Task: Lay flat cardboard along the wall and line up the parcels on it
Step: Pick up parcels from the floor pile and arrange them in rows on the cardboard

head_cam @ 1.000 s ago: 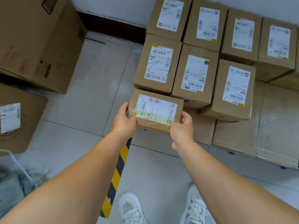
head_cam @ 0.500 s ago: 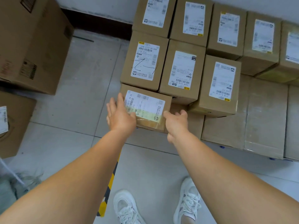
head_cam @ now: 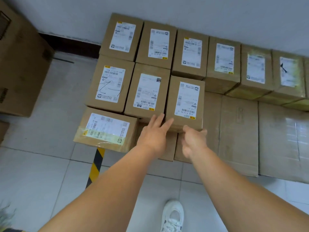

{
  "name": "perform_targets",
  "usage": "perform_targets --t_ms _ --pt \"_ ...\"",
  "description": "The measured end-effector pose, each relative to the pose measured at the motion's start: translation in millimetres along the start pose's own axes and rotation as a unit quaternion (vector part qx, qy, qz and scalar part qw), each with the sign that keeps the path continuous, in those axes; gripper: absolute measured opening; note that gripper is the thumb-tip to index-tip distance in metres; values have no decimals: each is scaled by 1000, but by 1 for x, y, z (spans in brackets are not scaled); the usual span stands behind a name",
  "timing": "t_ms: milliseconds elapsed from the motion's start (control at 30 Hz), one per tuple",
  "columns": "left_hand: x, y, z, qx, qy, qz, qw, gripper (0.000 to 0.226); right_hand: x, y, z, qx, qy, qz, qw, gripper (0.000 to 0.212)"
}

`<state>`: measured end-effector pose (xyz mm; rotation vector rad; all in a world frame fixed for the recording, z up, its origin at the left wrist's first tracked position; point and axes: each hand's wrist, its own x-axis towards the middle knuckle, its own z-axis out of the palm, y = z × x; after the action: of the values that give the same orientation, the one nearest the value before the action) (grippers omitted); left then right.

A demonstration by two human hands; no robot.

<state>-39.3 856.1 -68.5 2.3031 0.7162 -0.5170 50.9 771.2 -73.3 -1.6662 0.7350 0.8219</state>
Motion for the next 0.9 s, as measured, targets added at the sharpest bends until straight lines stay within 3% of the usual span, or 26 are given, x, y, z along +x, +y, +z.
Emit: perform_targets --t_ms 267,433,667,800,900 --pt "25 21 -2 149 -63 -27 986 83 25 -18 -3 0 -74 29 997 79" --pt "23 33 -11 132 -66 -56 987 74 9 -28 -19 -48 -105 24 993 68" --pt "-11 69 -27 24 62 -39 997 65 -36 -30 -62 -205 -43 -124 970 69" --pt "-43 85 -22 19 44 -21 999 66 -68 -17 -96 -305 5 -193 933 65" --pt "-75 99 -14 29 18 15 999 66 -96 2 -123 -306 45 -209 928 64"
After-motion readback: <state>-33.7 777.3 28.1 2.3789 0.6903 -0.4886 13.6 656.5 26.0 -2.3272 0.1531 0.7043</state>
